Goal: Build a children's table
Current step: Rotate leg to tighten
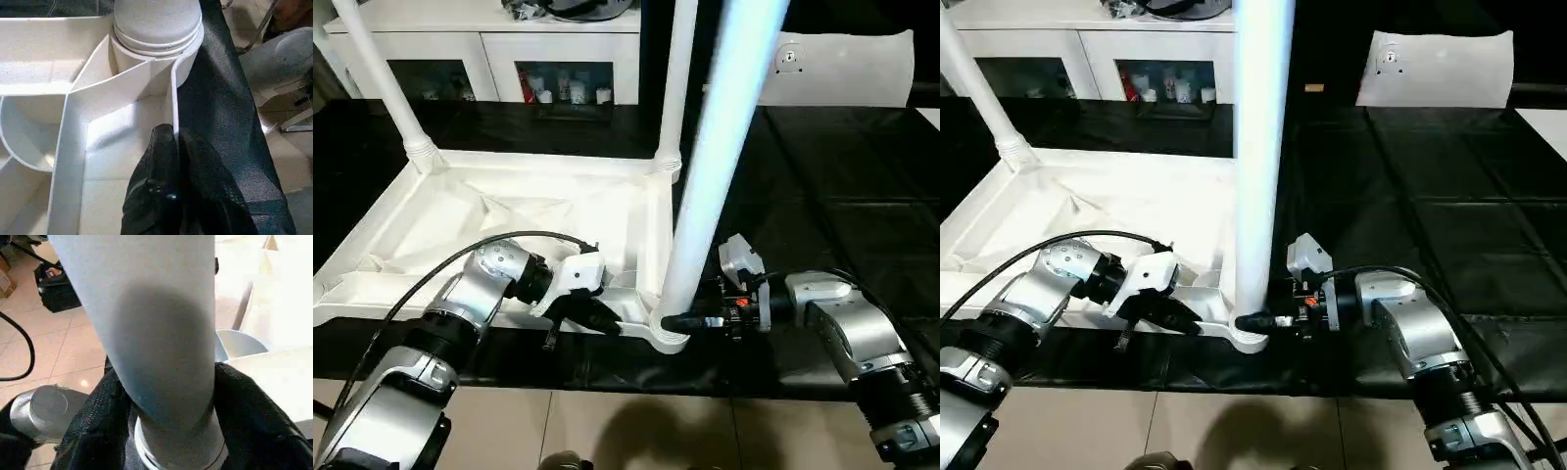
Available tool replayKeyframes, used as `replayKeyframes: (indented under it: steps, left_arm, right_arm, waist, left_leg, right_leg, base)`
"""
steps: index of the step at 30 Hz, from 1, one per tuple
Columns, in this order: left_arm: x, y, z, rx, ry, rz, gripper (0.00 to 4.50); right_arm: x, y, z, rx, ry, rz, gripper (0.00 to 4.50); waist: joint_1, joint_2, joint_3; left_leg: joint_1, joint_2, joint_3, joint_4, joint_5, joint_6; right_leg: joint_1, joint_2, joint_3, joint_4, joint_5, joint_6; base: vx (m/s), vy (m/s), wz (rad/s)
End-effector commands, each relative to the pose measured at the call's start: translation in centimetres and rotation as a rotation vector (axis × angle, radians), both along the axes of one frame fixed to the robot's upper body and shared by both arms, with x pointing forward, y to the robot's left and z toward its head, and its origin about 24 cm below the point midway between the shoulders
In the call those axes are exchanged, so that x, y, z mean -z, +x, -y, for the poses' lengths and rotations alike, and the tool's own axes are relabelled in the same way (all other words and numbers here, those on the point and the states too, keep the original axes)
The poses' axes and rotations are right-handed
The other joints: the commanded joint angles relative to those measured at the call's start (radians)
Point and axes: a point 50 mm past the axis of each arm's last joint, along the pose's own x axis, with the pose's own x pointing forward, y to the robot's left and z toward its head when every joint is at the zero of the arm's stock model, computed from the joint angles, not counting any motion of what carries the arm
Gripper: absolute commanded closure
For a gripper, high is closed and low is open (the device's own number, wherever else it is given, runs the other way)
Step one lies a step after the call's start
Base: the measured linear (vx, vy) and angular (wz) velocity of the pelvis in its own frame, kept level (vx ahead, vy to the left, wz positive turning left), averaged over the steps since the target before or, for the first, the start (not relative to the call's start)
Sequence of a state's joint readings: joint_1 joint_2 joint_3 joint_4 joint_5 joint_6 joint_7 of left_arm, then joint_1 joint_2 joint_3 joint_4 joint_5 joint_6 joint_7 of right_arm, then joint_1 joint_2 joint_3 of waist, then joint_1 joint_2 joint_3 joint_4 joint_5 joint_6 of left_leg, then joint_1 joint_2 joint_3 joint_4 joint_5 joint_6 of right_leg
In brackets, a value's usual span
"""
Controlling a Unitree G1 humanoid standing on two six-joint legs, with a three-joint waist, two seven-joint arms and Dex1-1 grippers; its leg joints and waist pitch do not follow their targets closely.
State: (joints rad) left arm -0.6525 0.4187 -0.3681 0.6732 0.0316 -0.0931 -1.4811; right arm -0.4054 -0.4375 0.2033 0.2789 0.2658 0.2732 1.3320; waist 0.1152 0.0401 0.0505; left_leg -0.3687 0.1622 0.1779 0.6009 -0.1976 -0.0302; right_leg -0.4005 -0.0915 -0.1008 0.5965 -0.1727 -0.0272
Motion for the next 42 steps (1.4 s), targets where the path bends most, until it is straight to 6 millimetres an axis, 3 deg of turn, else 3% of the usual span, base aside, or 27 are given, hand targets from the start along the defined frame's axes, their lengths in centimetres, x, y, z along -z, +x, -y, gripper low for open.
replayKeyframes:
  steps: [1,7,10,13,15,17,18,19,20,24,26,29,33,37,38,42]
  left_arm:
    - [0.0,0.0,0.3,0.04,0.028,-0.006,4.5]
    - [0.0,0.7,1.1,-0.071,-0.023,0.004,4.5]
    - [0.0,1.4,2.2,-0.206,-0.052,-0.016,4.5]
    - [-0.4,2.0,3.8,-0.288,-0.114,-0.023,4.5]
    - [-0.6,2.4,5.0,-0.354,-0.143,-0.021,4.5]
    - [-0.7,2.7,5.6,-0.393,-0.158,-0.022,4.5]
    - [-0.7,2.9,6.0,-0.427,-0.166,-0.019,4.5]
    - [-1.0,3.4,6.7,-0.507,-0.182,-0.005,4.5]
    - [-1.1,3.8,7.1,-0.564,-0.19,0.003,4.5]
    - [-1.7,4.5,8.1,-0.715,-0.223,0.027,4.5]
    - [-1.7,4.5,8.2,-0.723,-0.224,0.029,4.5]
    - [-1.7,4.4,8.0,-0.716,-0.226,0.03,4.5]
    - [-1.3,4.0,6.8,-0.668,-0.198,0.045,4.5]
    - [-0.8,3.2,5.4,-0.552,-0.168,0.061,4.5]
    - [-0.6,2.9,4.6,-0.505,-0.148,0.055,4.5]
    - [-0.2,2.2,3.5,-0.405,-0.113,0.051,4.5]
  right_arm:
    - [0.0,-0.2,-0.3,-0.038,0.007,-0.014,2.27]
    - [-0.1,-0.4,-0.9,0.015,0.057,-0.028,2.45]
    - [0.1,-0.1,-1.9,0.175,0.092,-0.011,2.46]
    - [0.8,0.9,-3.1,0.363,0.06,0.0,2.47]
    - [1.0,1.8,-4.0,0.49,0.056,-0.005,2.48]
    - [1.1,2.2,-4.5,0.553,0.049,-0.008,2.5]
    - [1.2,2.6,-4.9,0.597,0.037,-0.009,2.5]
    - [1.2,3.1,-5.7,0.674,0.018,-0.016,2.5]
    - [1.2,3.3,-6.1,0.732,0.005,-0.02,2.5]
    - [1.3,4.2,-7.3,0.9,-0.04,-0.024,2.51]
    - [1.2,4.2,-7.4,0.908,-0.041,-0.003,2.51]
    - [1.1,4.2,-7.3,0.904,-0.021,0.015,1.83]
    - [0.7,3.9,-6.4,0.88,0.048,0.042,1.55]
    - [0.2,3.3,-4.8,0.791,0.1,0.085,1.35]
    - [0.1,3.0,-4.1,0.736,0.101,0.103,1.1]
    - [0.1,2.6,-3.0,0.633,0.077,0.129,0.8]
  waist:
    - [-0.003,-0.015,-0.069]
    - [0.0,-0.014,-0.068]
    - [-0.001,-0.011,-0.063]
    - [-0.014,-0.011,-0.06]
    - [-0.029,-0.001,-0.058]
    - [-0.043,-0.006,-0.06]
    - [-0.053,-0.007,-0.06]
    - [-0.056,0.001,-0.061]
    - [-0.067,-0.003,-0.063]
    - [-0.076,-0.001,-0.071]
    - [-0.075,-0.002,-0.072]
    - [-0.074,0.001,-0.073]
    - [-0.076,0.001,-0.068]
    - [-0.074,0.001,-0.07]
    - [-0.073,0.001,-0.069]
    - [-0.07,0.003,-0.067]
  left_leg:
    - [0.009,0.076,-0.022,-0.071,-0.146,0.062]
    - [0.011,0.077,-0.021,-0.071,-0.151,0.06]
    - [0.015,0.076,-0.022,-0.075,-0.185,0.04]
    - [0.015,0.068,-0.027,-0.081,-0.227,0.008]
    - [0.015,0.066,-0.033,-0.084,-0.265,-0.012]
    - [0.013,0.064,-0.036,-0.085,-0.273,-0.017]
    - [0.01,0.063,-0.034,-0.083,-0.262,-0.013]
    - [0.01,0.063,-0.035,-0.083,-0.257,-0.015]
    - [0.009,0.059,-0.032,-0.081,-0.248,-0.012]
    - [0.001,0.054,-0.029,-0.073,-0.17,0.019]
    - [0.0,0.053,-0.026,-0.07,-0.14,0.042]
    - [0.0,0.056,-0.026,-0.07,-0.122,0.07]
    - [0.001,0.059,-0.026,-0.073,-0.163,0.069]
    - [0.0,0.062,-0.027,-0.073,-0.159,0.081]
    - [0.001,0.062,-0.027,-0.073,-0.162,0.084]
    - [0.006,0.066,-0.026,-0.075,-0.193,0.073]
  right_leg:
    - [0.054,-0.08,0.06,-0.065,-0.234,-0.202]
    - [0.053,-0.08,0.06,-0.067,-0.242,-0.203]
    - [0.049,-0.081,0.061,-0.076,-0.299,-0.187]
    - [0.051,-0.081,0.056,-0.09,-0.411,-0.149]
    - [0.048,-0.082,0.055,-0.096,-0.467,-0.127]
    - [0.051,-0.081,0.052,-0.099,-0.463,-0.119]
    - [0.05,-0.079,0.054,-0.096,-0.429,-0.128]
    - [0.049,-0.079,0.054,-0.093,-0.414,-0.136]
    - [0.049,-0.076,0.055,-0.094,-0.384,-0.148]
    - [0.059,-0.074,0.056,-0.082,-0.264,-0.179]
    - [0.06,-0.072,0.054,-0.081,-0.218,-0.187]
    - [0.061,-0.071,0.054,-0.076,-0.166,-0.205]
    - [0.062,-0.073,0.054,-0.081,-0.209,-0.203]
    - [0.063,-0.074,0.056,-0.077,-0.184,-0.205]
    - [0.063,-0.073,0.056,-0.077,-0.182,-0.207]
    - [0.059,-0.076,0.057,-0.079,-0.219,-0.212]
  base:
    - [0.0,0.0,0.0]
    - [0.0,0.0,0.0]
    - [0.0,0.0,0.0]
    - [0.0,0.0,0.0]
    - [0.0,0.0,0.0]
    - [0.0,0.0,0.0]
    - [0.0,0.0,0.0]
    - [0.0,0.0,0.0]
    - [0.0,0.0,0.0]
    - [0.0,0.0,0.0]
    - [0.0,0.0,0.0]
    - [0.0,0.0,0.0]
    - [0.0,0.0,0.0]
    - [0.0,0.0,0.0]
    - [0.0,0.0,0.0]
    - [0.0,0.0,0.0]
